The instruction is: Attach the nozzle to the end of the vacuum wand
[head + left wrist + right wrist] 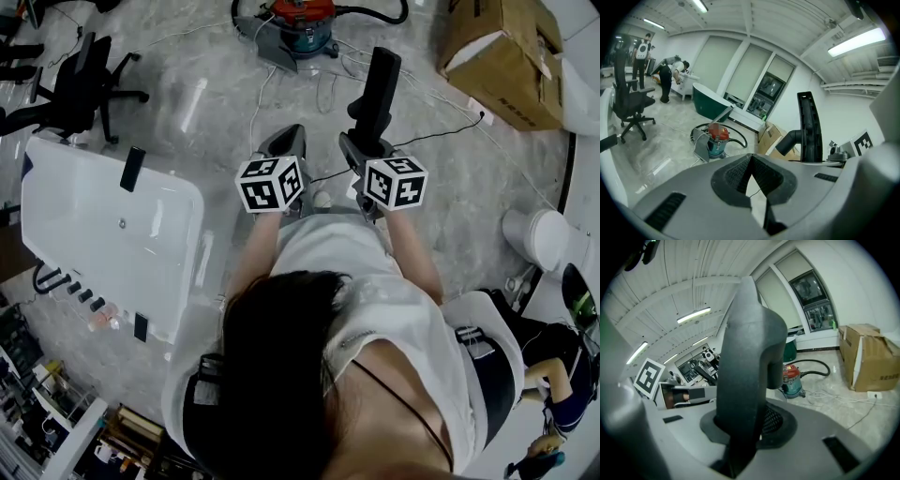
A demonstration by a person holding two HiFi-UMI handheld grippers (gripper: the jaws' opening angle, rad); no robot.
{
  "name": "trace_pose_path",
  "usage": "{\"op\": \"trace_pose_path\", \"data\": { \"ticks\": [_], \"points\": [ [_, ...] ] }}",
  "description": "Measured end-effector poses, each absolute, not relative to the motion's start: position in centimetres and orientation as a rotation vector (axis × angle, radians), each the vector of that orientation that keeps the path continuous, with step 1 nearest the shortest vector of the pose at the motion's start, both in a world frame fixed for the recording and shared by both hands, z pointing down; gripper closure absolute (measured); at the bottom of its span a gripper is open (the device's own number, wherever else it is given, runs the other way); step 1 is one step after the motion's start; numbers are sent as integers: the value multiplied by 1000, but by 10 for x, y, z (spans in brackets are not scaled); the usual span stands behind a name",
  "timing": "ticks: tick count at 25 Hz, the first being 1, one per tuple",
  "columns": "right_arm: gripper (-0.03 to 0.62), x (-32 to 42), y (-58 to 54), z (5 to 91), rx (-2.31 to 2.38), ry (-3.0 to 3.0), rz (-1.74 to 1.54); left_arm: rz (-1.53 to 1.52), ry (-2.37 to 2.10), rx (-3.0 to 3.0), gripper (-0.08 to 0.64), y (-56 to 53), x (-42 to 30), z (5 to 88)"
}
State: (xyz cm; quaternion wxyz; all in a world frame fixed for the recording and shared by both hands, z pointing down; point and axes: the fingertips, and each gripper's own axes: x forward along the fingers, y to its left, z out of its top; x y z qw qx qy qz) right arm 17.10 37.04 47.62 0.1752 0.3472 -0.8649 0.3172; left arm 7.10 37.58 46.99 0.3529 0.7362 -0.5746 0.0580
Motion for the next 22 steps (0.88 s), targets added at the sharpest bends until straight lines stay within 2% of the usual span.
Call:
{"op": "trace_pose_path", "data": {
  "ticks": [12, 22],
  "points": [
    [505, 163, 313, 481, 1054, -2418, 960, 172, -1431, 1909, 557, 320, 59, 483],
    [505, 129, 250, 479, 1048, -2400, 964, 170, -1411, 1903, 557, 258, 27, 486]
  ]
}}
